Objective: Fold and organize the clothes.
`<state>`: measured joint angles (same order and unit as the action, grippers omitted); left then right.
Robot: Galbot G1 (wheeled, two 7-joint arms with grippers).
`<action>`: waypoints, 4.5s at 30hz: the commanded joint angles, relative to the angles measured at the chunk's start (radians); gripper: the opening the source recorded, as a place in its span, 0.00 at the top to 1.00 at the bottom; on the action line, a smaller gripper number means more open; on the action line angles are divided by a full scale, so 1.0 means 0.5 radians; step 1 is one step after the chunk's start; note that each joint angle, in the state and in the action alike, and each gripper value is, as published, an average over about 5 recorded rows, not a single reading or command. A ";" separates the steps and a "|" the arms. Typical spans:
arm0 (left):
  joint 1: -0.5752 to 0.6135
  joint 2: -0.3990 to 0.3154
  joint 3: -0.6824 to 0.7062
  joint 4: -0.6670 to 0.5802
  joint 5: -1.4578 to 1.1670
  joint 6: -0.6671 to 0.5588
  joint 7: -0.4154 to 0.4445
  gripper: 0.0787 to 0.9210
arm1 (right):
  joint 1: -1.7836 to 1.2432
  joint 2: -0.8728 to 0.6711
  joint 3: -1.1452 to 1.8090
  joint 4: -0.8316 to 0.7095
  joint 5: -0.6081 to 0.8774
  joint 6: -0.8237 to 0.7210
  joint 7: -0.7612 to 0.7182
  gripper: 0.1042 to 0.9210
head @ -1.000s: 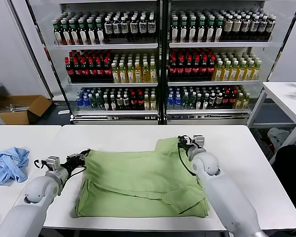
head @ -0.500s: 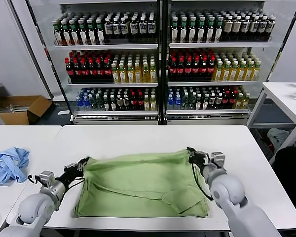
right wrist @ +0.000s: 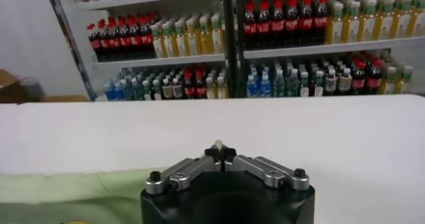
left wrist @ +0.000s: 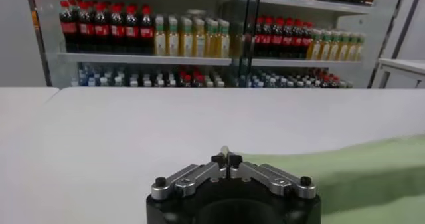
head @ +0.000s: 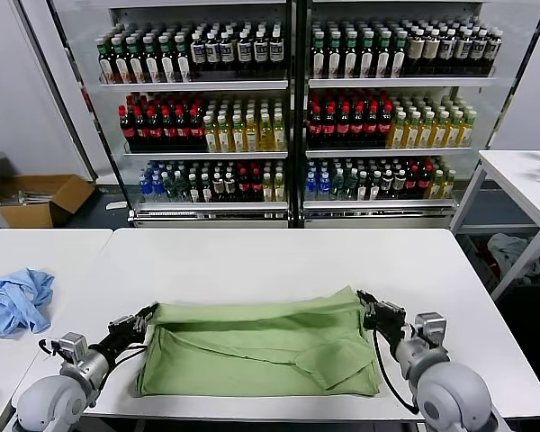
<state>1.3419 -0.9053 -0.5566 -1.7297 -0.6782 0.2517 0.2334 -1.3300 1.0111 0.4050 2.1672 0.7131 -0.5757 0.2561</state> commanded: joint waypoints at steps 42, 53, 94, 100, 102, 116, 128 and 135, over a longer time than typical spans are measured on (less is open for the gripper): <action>0.212 -0.096 -0.037 -0.412 0.171 -0.063 -0.679 0.50 | -0.328 0.024 0.144 0.152 -0.286 -0.004 -0.034 0.48; 0.298 -0.357 0.166 -0.612 -0.039 0.325 -1.283 0.15 | -0.274 0.002 0.259 0.142 -0.291 -0.004 -0.036 0.14; 0.163 -0.462 0.113 -0.635 0.437 0.456 -1.244 0.98 | -0.277 0.078 0.186 0.155 -0.377 -0.005 -0.042 0.12; 0.285 -0.274 -0.324 -0.720 0.648 0.575 -1.164 0.98 | -0.232 0.071 0.170 0.146 -0.379 -0.005 -0.045 0.12; 0.327 -0.223 -0.518 -0.700 0.665 0.602 -1.118 0.98 | -0.217 0.066 0.165 0.139 -0.380 -0.005 -0.047 0.12; 0.295 -0.350 -0.208 -0.965 0.180 0.651 -0.987 0.98 | -0.195 0.067 0.153 0.132 -0.416 -0.005 -0.063 0.12; -0.006 -0.776 0.502 -0.859 -0.145 0.601 -0.937 0.98 | -0.260 0.035 0.237 0.164 -0.443 -0.005 -0.068 0.12; -0.043 -0.810 0.585 -0.760 -0.112 0.554 -1.013 0.98 | -0.266 0.049 0.235 0.164 -0.452 -0.005 -0.071 0.12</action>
<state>1.3674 -1.2482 -0.3838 -2.1405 -0.6779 0.5429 -0.2635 -1.4582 1.0397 0.5120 2.2460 0.4900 -0.5781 0.2211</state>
